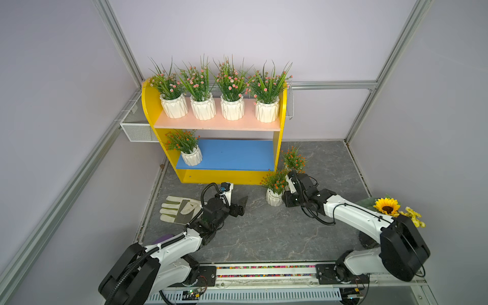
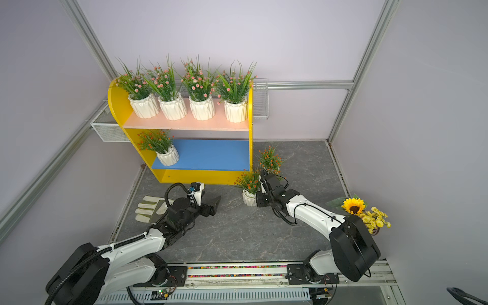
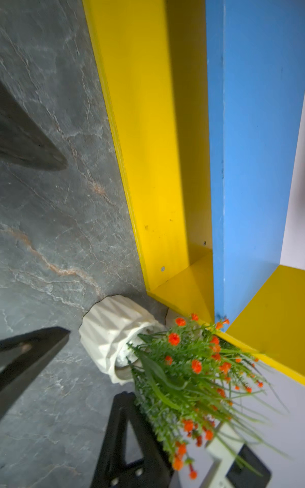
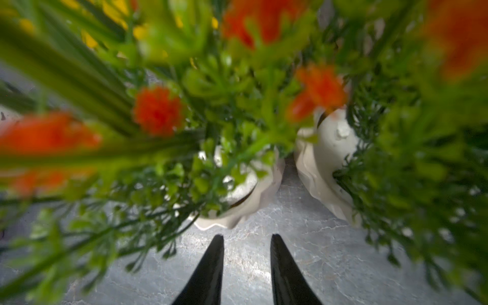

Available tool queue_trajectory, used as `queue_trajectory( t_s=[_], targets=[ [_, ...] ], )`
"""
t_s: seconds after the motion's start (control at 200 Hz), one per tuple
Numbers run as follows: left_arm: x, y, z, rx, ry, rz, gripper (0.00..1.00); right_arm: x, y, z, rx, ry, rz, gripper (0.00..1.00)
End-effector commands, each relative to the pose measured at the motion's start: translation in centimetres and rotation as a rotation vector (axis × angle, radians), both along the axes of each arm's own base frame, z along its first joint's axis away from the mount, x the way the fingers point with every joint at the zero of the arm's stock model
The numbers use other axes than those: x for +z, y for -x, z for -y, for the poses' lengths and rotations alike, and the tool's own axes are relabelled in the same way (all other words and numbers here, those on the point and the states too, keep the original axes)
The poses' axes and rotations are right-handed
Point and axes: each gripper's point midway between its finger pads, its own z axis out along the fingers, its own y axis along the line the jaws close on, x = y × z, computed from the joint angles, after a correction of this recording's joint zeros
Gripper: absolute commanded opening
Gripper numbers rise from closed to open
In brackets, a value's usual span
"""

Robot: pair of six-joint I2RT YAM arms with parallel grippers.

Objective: Place the baby's breath potted plants on the rack by color
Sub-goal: Pick up the baby's breath potted plant from the center of the board.

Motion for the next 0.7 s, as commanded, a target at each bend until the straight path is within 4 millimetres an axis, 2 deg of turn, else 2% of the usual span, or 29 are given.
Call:
queue_trajectory(
  t_s=[0.0, 0.02, 0.03, 0.045, 0.21, 0.305, 0.335, 0.545, 0.695],
  targets=[
    [1.3, 0.8, 1.8, -0.105, 0.014, 0.107, 0.94, 0.2, -1.3, 0.0, -0.015, 0.016, 0.028, 0.32],
    [1.2, 1.0, 2.0, -0.120, 0.009, 0.108, 0.94, 0.0, -1.3, 0.0, -0.014, 0.020, 0.026, 0.32],
    [1.1, 1.0, 2.1, -0.127, 0.008, 0.110, 0.94, 0.8, -1.8, -0.4, -0.014, 0.008, 0.044, 0.33],
    [1.1, 1.2, 2.3, -0.143, 0.005, 0.114, 0.94, 1.0, -2.0, -0.5, -0.014, 0.006, 0.049, 0.33],
    [0.0, 2.5, 3.4, -0.240, -0.029, 0.138, 0.94, 0.4, -2.6, -0.9, -0.014, 0.020, 0.037, 0.30],
    [0.7, 2.9, 3.7, -0.274, -0.017, 0.180, 0.93, 0.1, -2.9, -1.0, -0.013, 0.026, 0.031, 0.30],
    [-0.7, 3.7, 3.4, -0.294, -0.037, 0.157, 0.93, 0.1, -3.0, -1.1, -0.012, 0.027, 0.028, 0.30],
    [-0.1, 4.9, 4.5, -0.377, -0.034, 0.193, 0.93, -0.2, -3.5, -1.6, 0.005, 0.037, 0.000, 0.30],
    [0.2, 5.1, 4.9, -0.395, -0.028, 0.199, 0.92, -0.2, -3.5, -2.2, 0.034, 0.033, -0.028, 0.26]
  ],
)
